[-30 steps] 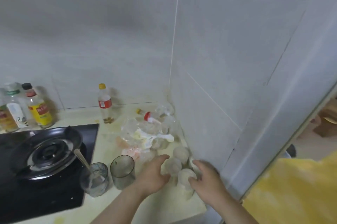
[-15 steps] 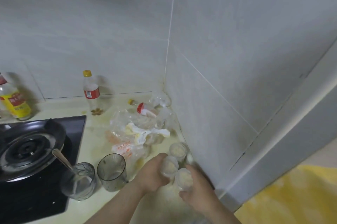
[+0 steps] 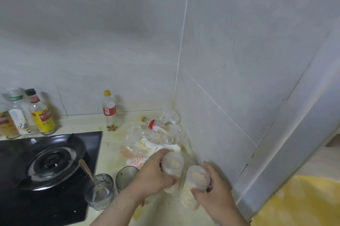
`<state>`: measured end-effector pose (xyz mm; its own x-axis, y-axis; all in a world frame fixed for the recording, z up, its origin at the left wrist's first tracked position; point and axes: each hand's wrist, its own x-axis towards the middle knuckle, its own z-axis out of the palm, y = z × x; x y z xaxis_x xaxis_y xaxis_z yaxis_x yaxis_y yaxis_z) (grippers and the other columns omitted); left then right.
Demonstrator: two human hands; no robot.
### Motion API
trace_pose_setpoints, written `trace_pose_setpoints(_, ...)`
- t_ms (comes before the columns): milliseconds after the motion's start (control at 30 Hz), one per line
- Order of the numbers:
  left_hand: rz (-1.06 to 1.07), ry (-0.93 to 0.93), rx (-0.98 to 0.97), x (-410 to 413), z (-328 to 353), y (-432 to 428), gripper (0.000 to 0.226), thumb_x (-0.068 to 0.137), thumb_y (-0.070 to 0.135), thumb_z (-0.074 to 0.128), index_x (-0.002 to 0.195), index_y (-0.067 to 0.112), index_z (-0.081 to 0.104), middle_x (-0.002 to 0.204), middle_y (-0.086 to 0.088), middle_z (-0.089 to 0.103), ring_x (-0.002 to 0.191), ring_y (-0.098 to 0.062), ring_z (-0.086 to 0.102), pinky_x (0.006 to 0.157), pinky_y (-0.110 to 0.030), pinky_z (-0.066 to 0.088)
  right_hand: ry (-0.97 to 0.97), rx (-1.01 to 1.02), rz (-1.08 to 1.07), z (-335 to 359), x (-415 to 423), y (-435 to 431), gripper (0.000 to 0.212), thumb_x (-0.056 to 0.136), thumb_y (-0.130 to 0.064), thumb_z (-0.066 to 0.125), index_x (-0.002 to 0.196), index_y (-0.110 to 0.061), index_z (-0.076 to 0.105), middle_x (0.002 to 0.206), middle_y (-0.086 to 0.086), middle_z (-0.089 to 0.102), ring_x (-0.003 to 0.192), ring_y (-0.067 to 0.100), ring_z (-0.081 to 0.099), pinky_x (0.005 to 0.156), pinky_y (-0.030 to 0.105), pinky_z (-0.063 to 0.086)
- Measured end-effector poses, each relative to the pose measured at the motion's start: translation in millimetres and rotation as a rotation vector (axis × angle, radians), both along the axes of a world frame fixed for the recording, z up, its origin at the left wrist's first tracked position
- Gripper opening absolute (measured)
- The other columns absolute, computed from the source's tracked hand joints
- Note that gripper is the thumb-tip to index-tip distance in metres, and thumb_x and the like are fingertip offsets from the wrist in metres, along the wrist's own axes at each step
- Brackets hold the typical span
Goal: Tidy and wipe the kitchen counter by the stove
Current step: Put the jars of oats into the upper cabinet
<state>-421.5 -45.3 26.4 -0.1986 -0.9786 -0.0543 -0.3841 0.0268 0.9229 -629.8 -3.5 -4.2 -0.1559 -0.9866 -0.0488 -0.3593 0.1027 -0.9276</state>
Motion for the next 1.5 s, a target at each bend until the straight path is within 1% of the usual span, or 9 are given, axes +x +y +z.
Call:
trace_pose_setpoints(233, 0.115, 0.097, -0.199, 32.9, 105.4, 23.6, 0.057, 0.065, 0.008, 0.078, 0.109, 0.035, 0.055, 0.093, 0.005, 0.068, 0.075, -0.008, 0.066, 0.059, -0.021, 0.054, -0.205, -0.223, 0.092, 110.7, 28.1, -6.5, 0.050, 0.072, 0.014, 0.074, 0.095, -0.027, 0.060, 0.084, -0.021, 0.073, 0.078, -0.003, 0.069, 0.067, 0.013, 0.052)
trace_pose_setpoints(400, 0.169, 0.108, -0.340, 64.2, 186.1, 36.3, 0.053, 0.058, 0.029, 0.074, 0.109, 0.034, 0.057, 0.094, 0.007, 0.070, 0.084, -0.009, 0.067, 0.073, -0.022, 0.055, -0.242, -0.384, 0.184, 200.1, 49.0, -6.5, 0.063, 0.058, -0.027, 0.083, 0.116, -0.031, 0.060, 0.100, 0.001, 0.075, 0.092, 0.015, 0.072, 0.082, 0.034, 0.057)
trace_pose_setpoints(467, 0.202, 0.132, -0.398, 77.8, 216.9, 38.7, 0.055, 0.054, 0.036, 0.069, 0.107, 0.034, 0.058, 0.094, 0.007, 0.071, 0.086, -0.011, 0.068, 0.076, -0.031, 0.057, -0.250, -0.450, 0.225, 235.2, 56.2, -7.8, 0.061, 0.061, -0.024, 0.084, 0.116, -0.036, 0.060, 0.103, 0.002, 0.074, 0.093, 0.016, 0.072, 0.086, 0.039, 0.056)
trace_pose_setpoints(567, 0.236, 0.151, -0.486, 95.0, 259.4, 39.3, 0.053, 0.056, 0.038, 0.067, 0.108, 0.037, 0.056, 0.093, 0.009, 0.070, 0.086, -0.011, 0.068, 0.076, -0.036, 0.057, -0.275, -0.561, 0.270, 281.9, 65.1, -14.5, 0.056, 0.078, 0.001, 0.077, 0.117, -0.034, 0.059, 0.111, -0.003, 0.069, 0.094, 0.013, 0.071, 0.081, 0.032, 0.056)
trace_pose_setpoints(800, 0.268, 0.181, -0.684, 131.8, 341.9, 24.7, 0.067, 0.053, 0.044, 0.063, 0.119, 0.047, 0.049, 0.095, 0.004, 0.071, 0.090, -0.017, 0.068, 0.088, -0.043, 0.055, -0.327, -0.717, 0.363, 367.4, 101.5, -41.4, 0.041, 0.084, 0.007, 0.067, 0.113, -0.023, 0.063, 0.103, -0.005, 0.074, 0.091, 0.011, 0.071, 0.069, 0.021, 0.055)
trace_pose_setpoints(967, 0.284, 0.150, -0.856, 158.3, 402.0, 8.9, 0.064, 0.053, 0.048, 0.067, 0.115, 0.038, 0.058, 0.090, 0.005, 0.072, 0.083, -0.015, 0.069, 0.080, -0.034, 0.058, -0.372, -0.822, 0.424, 423.4, 133.1, -57.6, 0.042, 0.084, 0.004, 0.066, 0.117, -0.022, 0.060, 0.107, -0.001, 0.074, 0.094, 0.013, 0.071, 0.071, 0.020, 0.055)
trace_pose_setpoints(1133, 0.292, 0.144, -0.940, 174.3, 464.3, -7.6, 0.051, 0.063, 0.044, 0.067, 0.113, 0.040, 0.056, 0.091, 0.004, 0.072, 0.082, -0.010, 0.069, 0.074, -0.026, 0.057, -0.369, -0.928, 0.477, 481.8, 152.9, -65.9, 0.052, 0.071, -0.021, 0.084, 0.117, -0.024, 0.060, 0.102, -0.003, 0.075, 0.093, 0.014, 0.071, 0.068, 0.021, 0.056)
trace_pose_setpoints(1433, 0.271, 0.122, -1.090, 156.1, 563.4, -28.2, 0.023, 0.081, 0.034, 0.073, 0.099, 0.037, 0.059, 0.092, 0.006, 0.069, 0.078, -0.004, 0.068, 0.060, -0.020, 0.052, -0.333, -1.162, 0.404, 578.7, 152.2, -102.2, 0.030, 0.085, -0.014, 0.070, 0.113, -0.020, 0.061, 0.099, 0.005, 0.075, 0.088, 0.015, 0.072, 0.066, 0.024, 0.056)
trace_pose_setpoints(1500, 0.301, 0.122, -1.135, 150.2, 588.3, -30.8, 0.020, 0.081, 0.033, 0.073, 0.097, 0.034, 0.060, 0.093, 0.004, 0.069, 0.078, -0.008, 0.070, 0.061, -0.029, 0.058, -0.318, -1.215, 0.391, 599.8, 147.4, -107.9, 0.029, 0.087, -0.016, 0.069, 0.114, -0.020, 0.061, 0.097, 0.004, 0.075, 0.084, 0.013, 0.072, 0.065, 0.024, 0.055)
